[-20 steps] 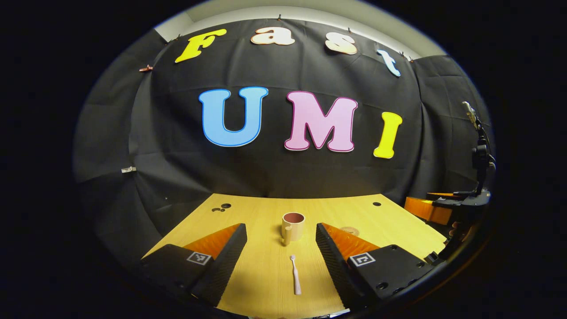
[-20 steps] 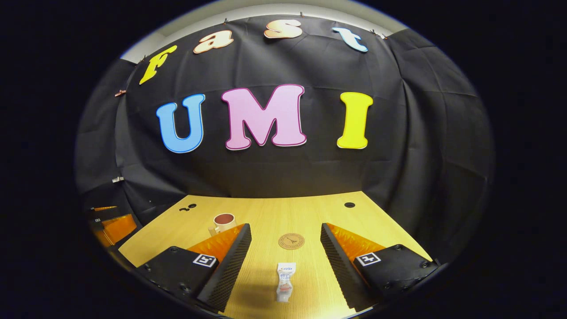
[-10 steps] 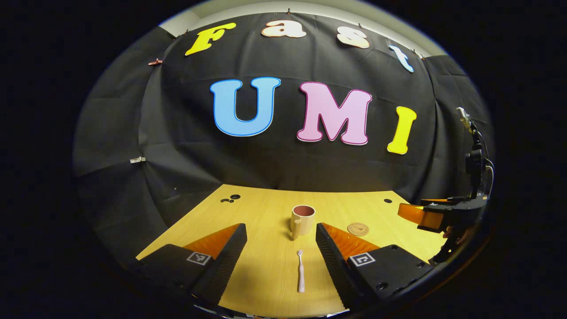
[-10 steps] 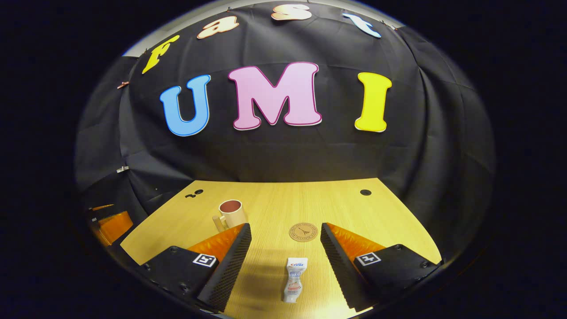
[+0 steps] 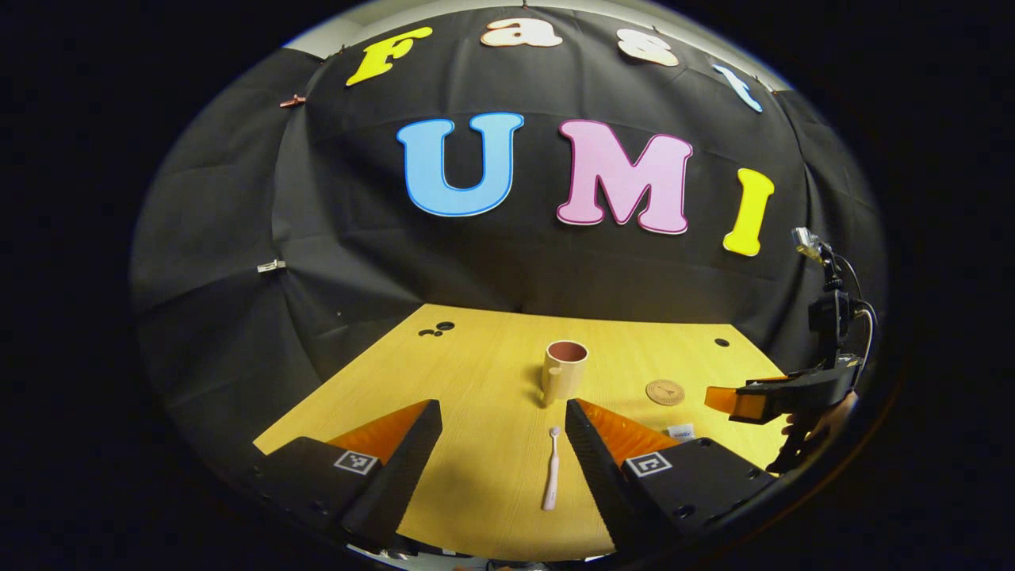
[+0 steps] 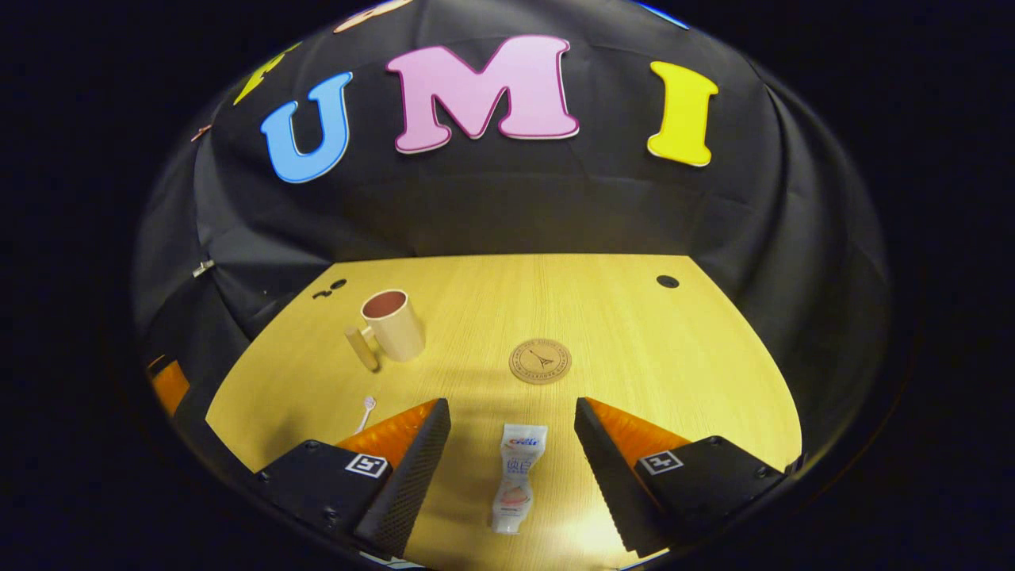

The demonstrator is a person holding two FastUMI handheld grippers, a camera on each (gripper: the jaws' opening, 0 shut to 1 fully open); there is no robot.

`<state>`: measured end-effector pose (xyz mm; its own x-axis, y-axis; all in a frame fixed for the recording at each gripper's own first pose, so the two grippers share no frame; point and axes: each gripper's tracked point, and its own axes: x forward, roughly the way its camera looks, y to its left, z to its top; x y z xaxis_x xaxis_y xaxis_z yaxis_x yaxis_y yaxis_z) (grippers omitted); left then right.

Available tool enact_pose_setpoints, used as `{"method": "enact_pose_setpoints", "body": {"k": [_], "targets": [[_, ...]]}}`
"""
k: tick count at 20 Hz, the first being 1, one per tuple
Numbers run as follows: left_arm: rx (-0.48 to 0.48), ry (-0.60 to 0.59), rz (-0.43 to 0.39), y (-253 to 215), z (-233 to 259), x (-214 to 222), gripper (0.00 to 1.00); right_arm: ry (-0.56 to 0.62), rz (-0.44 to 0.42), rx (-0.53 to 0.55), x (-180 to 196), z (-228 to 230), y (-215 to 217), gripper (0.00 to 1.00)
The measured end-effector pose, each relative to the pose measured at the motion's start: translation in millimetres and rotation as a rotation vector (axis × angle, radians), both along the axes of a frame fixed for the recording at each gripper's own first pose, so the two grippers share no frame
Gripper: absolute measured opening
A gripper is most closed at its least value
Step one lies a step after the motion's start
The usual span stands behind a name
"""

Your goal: Put the toothbrush and toothpaste on the desktop into the cup, then pick up the cup and place it on the coaster on the desktop.

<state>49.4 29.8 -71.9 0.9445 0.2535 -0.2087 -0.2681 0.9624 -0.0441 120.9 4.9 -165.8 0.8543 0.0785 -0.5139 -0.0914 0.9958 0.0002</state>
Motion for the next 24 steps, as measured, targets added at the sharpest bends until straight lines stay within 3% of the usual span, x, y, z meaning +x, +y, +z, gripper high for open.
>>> {"method": "enact_pose_setpoints", "body": {"k": [12,18,24], "targets": [[-0.030,0.125,0.138,-4,-39,-4,0.98,0.283,0.035,-0.037,5,-87,4,0.95],[-0.032,0.170,0.158,-14,-52,-5,0.98,0.423,0.027,-0.045,-8,-129,-7,0.95],[-0.048,0.213,0.146,-15,-66,-9,0.96,0.459,0.002,-0.069,-8,-140,-14,0.87]]}}
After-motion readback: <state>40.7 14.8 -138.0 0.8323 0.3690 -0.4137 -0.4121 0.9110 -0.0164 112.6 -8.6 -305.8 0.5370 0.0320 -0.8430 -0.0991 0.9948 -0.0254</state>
